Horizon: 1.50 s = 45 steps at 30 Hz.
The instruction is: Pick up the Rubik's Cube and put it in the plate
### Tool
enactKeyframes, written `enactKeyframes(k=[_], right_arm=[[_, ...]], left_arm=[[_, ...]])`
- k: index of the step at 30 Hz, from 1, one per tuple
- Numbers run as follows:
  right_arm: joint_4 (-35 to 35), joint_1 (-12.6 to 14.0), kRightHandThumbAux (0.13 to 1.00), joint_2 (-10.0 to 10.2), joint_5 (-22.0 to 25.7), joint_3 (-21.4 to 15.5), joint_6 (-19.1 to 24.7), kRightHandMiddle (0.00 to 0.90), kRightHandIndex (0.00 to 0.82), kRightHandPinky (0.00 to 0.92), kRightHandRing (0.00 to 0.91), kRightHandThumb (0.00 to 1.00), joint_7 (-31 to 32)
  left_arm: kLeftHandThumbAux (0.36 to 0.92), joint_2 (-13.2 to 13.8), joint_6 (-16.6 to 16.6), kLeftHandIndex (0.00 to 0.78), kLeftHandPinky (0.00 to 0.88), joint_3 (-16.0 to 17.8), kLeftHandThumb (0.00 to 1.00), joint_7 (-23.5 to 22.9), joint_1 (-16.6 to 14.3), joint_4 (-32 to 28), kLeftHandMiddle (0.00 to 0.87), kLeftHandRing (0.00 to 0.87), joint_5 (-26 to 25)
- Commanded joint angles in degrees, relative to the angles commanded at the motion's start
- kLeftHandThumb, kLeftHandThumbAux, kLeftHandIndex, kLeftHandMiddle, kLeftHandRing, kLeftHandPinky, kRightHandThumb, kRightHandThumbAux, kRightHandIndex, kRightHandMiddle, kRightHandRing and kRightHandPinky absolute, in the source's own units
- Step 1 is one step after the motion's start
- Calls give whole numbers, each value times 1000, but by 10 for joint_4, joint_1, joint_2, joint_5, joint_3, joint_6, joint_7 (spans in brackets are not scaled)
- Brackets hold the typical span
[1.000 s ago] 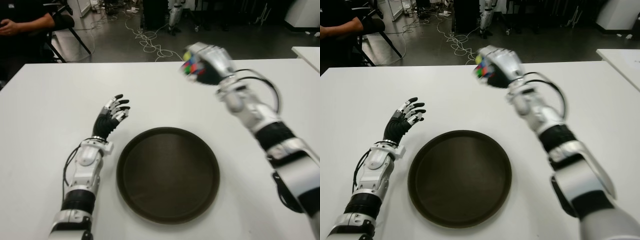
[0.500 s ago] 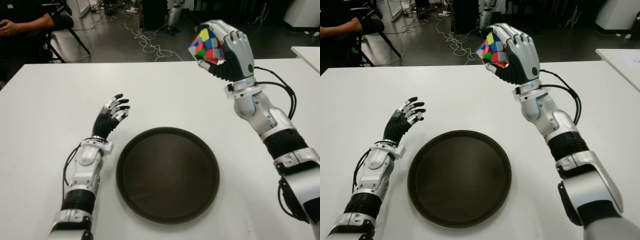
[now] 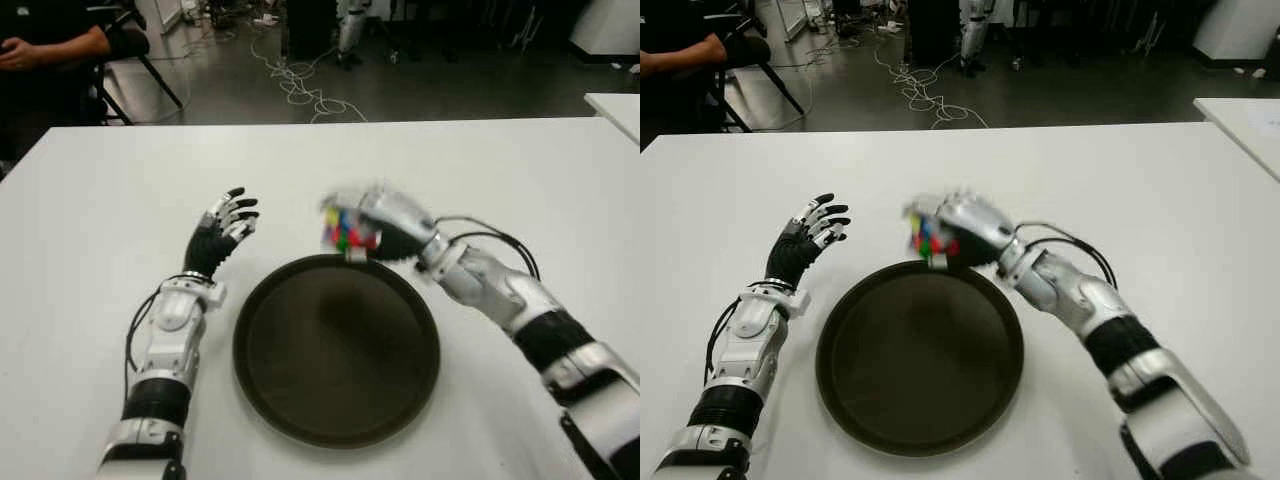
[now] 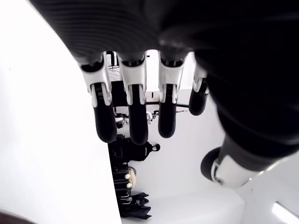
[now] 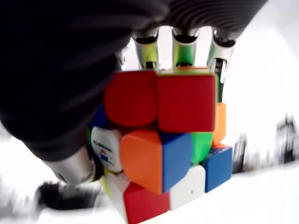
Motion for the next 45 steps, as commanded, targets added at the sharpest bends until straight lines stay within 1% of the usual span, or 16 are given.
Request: enactKeyframes(k=[2, 8, 12, 15, 22, 26, 29, 34, 38, 40, 42, 45], right_arm=[[-16, 1, 733, -8, 17, -2, 0, 680, 418, 737, 729, 699, 39], [-46, 6, 733, -14, 49, -11, 6, 686, 417, 735, 729, 698, 103], [-62, 12, 733, -15, 62, -19, 10, 687, 417, 739, 730, 698, 131], [-76, 14, 733, -20, 73, -25, 8, 687, 418, 737, 729, 698, 150], [-115, 25, 733, -27, 100, -44, 19, 685, 419, 731, 727, 697, 193], [-141, 34, 734, -30, 132, -58, 29, 683, 419, 737, 726, 696, 218], [-141, 30, 734, -30, 182, -52, 35, 674, 418, 739, 719, 696, 269], [-136, 37, 735, -17, 193, -40, 39, 658, 417, 734, 707, 696, 297], [-125, 40, 736, -5, 191, -38, 36, 654, 416, 730, 703, 696, 304], [-119, 42, 736, 3, 190, -39, 37, 657, 416, 732, 706, 697, 302], [-115, 44, 736, 10, 190, -41, 38, 669, 417, 743, 718, 696, 301], [-103, 48, 736, 23, 181, -41, 36, 677, 417, 747, 725, 695, 291]], left_arm=[[677, 0, 1, 157, 292, 0, 316, 0, 0, -2, 258, 254, 0], [687, 0, 2, 157, 284, -1, 295, 3, 1, -3, 255, 247, 2], [688, 1, 4, 157, 286, -1, 288, 3, 2, -5, 253, 247, 2], [684, 1, 6, 156, 284, -1, 295, 2, 4, -6, 247, 243, 0], [684, 3, 7, 150, 275, -1, 296, 1, 6, -10, 239, 237, 0], [676, 4, 6, 144, 280, -2, 324, -2, 6, -7, 236, 240, 0], [667, 3, 8, 142, 276, 0, 323, -7, 6, -6, 236, 237, -6], [653, 3, 11, 140, 282, 0, 318, -7, 7, -9, 240, 240, -6], [646, 3, 10, 140, 280, -1, 309, -6, 6, -8, 239, 240, -4], [651, 4, 8, 142, 281, -2, 310, -6, 6, -6, 240, 240, -2], [675, 4, 7, 149, 284, -2, 328, -6, 5, -4, 242, 239, -1], [689, 5, 6, 150, 283, -3, 331, -6, 4, -2, 238, 234, 0]])
